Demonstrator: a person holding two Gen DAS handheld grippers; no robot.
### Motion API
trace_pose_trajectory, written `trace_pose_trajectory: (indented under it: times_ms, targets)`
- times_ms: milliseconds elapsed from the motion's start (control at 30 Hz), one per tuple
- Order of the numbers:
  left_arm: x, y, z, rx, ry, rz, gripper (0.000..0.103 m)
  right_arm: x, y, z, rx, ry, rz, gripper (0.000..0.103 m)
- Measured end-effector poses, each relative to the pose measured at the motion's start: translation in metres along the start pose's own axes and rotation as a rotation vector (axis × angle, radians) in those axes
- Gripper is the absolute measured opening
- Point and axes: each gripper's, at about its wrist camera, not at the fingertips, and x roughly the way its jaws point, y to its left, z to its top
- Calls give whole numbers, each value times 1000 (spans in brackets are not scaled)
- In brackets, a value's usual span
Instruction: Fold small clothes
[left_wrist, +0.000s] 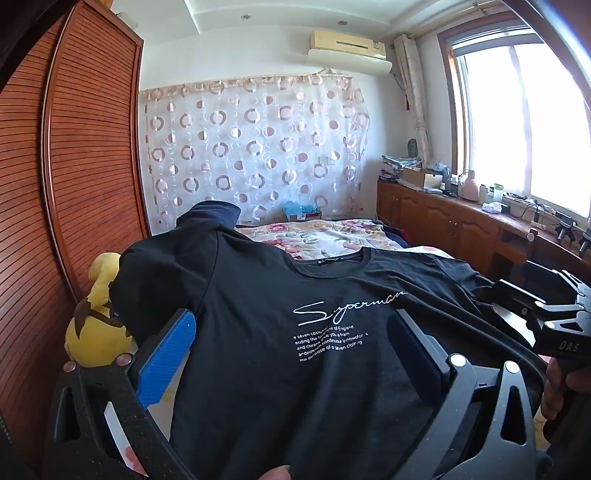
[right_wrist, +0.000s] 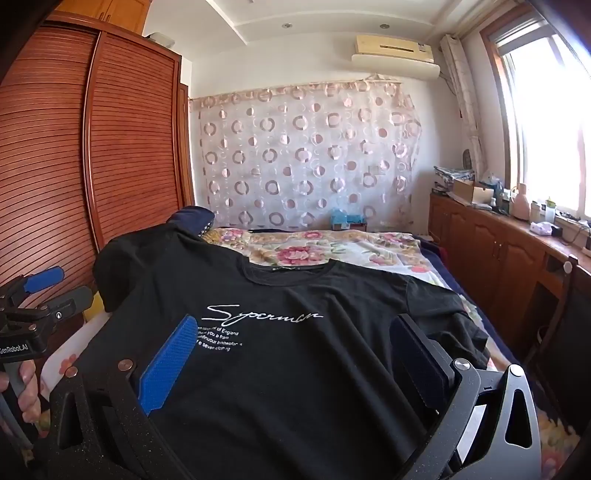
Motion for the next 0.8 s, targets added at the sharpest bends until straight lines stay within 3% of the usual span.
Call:
trace_pose_trajectory:
  times_ms: [800]
  targets:
    - [-2,8,-2,-4,-11,0,103,-3,-1,0,1,-7,-6,103]
